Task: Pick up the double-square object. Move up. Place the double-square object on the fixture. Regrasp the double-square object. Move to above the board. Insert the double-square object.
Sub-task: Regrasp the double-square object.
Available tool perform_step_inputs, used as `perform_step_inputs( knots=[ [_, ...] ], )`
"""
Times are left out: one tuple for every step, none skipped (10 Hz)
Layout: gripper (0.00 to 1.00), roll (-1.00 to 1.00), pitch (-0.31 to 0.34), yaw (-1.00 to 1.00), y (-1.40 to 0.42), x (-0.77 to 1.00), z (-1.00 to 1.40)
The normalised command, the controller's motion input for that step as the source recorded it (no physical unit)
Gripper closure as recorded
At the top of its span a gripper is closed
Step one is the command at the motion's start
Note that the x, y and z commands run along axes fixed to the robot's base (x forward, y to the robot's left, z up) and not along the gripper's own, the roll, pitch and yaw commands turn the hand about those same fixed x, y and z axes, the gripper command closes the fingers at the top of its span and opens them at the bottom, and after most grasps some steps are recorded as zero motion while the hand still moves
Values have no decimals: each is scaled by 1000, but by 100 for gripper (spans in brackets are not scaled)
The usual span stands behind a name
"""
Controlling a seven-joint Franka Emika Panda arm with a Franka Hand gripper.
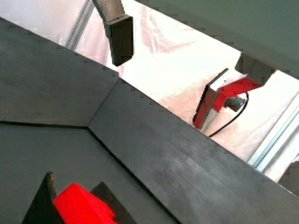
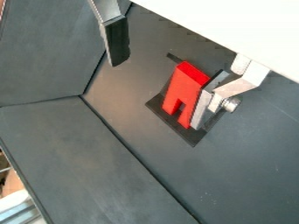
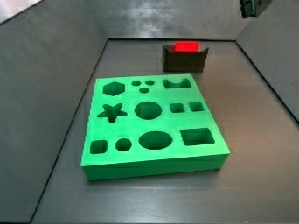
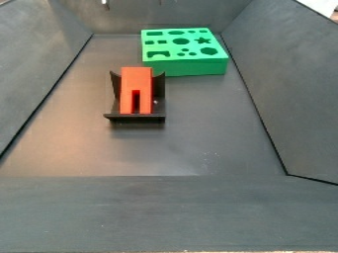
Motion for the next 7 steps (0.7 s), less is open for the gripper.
perform_step_inputs(
  knots=[
    [0, 184, 45, 208, -44, 116, -19],
    [0, 249, -54, 195, 68, 43, -1000],
    [0, 246, -76, 160, 69, 45, -1000],
    [0, 228, -84, 135, 62, 49, -1000],
    [0, 172, -87, 74, 52, 54, -1000],
    [0, 151, -89, 54, 49, 59, -1000],
    [0, 109, -85, 24, 43, 69, -1000]
  ],
)
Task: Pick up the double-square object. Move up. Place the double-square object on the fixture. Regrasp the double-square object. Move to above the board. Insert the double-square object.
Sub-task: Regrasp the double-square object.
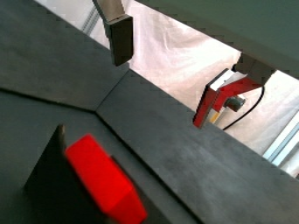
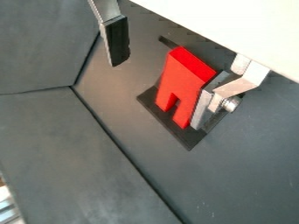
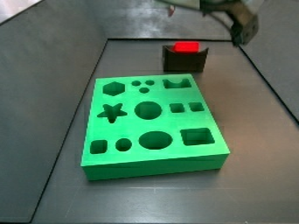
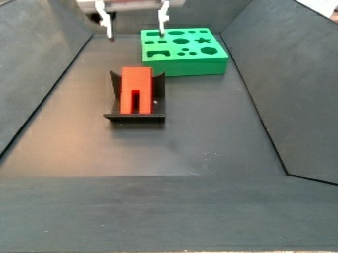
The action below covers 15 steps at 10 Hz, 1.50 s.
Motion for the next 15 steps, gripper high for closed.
perform_step_inputs(
  knots=[
    [0, 86, -79, 7, 40, 78, -1000],
    [0, 68, -67, -4, 37, 85, -1000],
    [0, 62, -54, -11, 33, 93, -1000],
    [0, 59, -30, -19, 24, 105, -1000],
    [0, 52, -12, -17, 17, 113, -961],
    [0, 52, 6, -5, 7, 97, -768],
    [0, 54, 11, 6, 2, 87, -627],
    [0, 55, 16, 13, 2, 84, -534],
    [0, 55, 21, 30, -3, 79, -354],
    [0, 50, 28, 42, -10, 66, -228],
    [0, 53, 22, 45, -36, 21, -174],
    [0, 53, 22, 48, -34, 23, -173],
    [0, 53, 22, 51, -34, 23, -173],
    [0, 53, 22, 52, -34, 23, -173],
    [100, 0, 0, 0, 0, 0, -500]
  ],
)
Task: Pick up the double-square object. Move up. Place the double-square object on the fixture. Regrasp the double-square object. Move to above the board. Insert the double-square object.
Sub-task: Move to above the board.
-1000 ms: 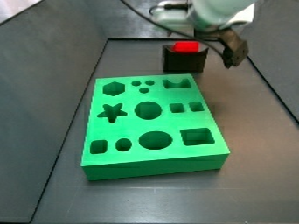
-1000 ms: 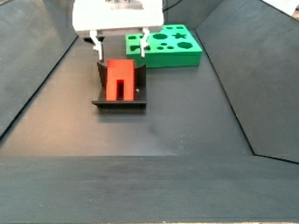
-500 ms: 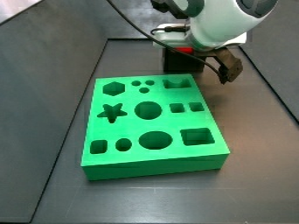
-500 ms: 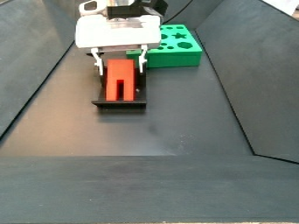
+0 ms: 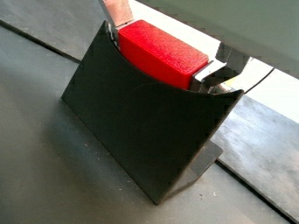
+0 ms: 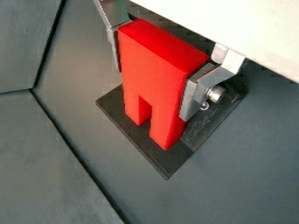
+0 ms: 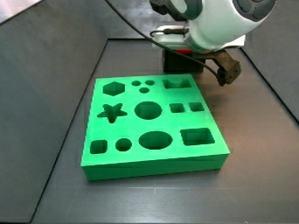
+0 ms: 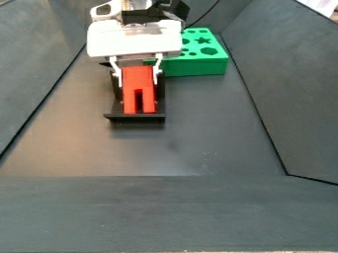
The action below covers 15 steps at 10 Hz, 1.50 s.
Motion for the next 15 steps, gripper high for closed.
perform_step_inputs(
  knots=[
    [100, -44, 173, 167, -226, -19, 1000],
    [100, -43, 173, 168, -225, -19, 1000],
    [100, -36, 158, 164, -215, -18, 1000],
    [100, -52, 116, 165, -193, -13, 1000],
    [100, -56, 90, 167, -190, -13, 1000],
    [100, -28, 34, 156, -177, -12, 1000],
    [100, -24, 19, 146, -171, -10, 1000],
    [100, -21, 0, 119, -159, -8, 1000],
    [100, -20, -5, 102, -154, -8, 1000],
    [100, -18, -11, 64, -140, -7, 1000],
    [100, -21, -8, 43, -128, -5, 1000],
    [100, -26, 1, 27, -115, -6, 1000],
    [100, -32, 14, 16, -106, -8, 1000],
    [100, -35, 28, 14, -94, -9, 1000],
    [100, -39, 40, 13, -86, -10, 1000]
  ],
)
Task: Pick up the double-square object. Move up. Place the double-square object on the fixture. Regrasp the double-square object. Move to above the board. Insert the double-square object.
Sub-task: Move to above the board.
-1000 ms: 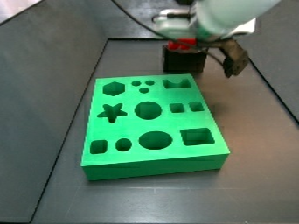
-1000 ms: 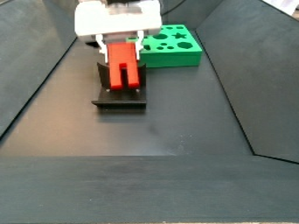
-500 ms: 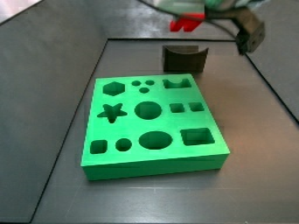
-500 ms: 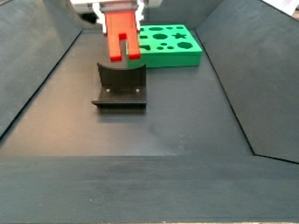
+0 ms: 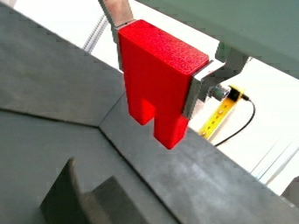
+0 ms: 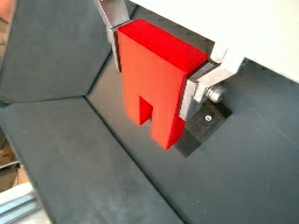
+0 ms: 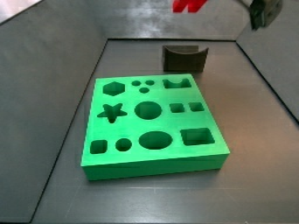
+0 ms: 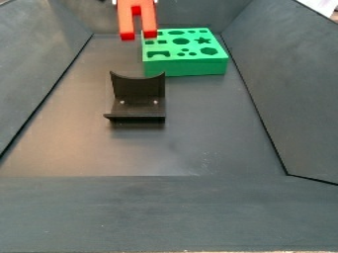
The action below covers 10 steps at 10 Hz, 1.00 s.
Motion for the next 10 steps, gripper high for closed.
perform_step_inputs(
  knots=[
    [100, -47, 63, 15, -65, -9, 1000],
    [100, -48, 77, 21, -47, -7, 933],
    [100, -53, 88, 31, -34, -3, 775],
    [100, -53, 93, 36, -25, 2, 672],
    [100, -53, 106, 49, -17, 6, 463],
    [100, -50, 116, 61, -16, 9, 259],
    [100, -1000, -64, -121, -1000, -703, 372],
    [100, -1000, -75, -117, -1000, -706, 349],
    [100, -1000, -91, -116, -1000, -760, 382],
    [100, -1000, -102, -119, -1000, -820, 364]
  ],
)
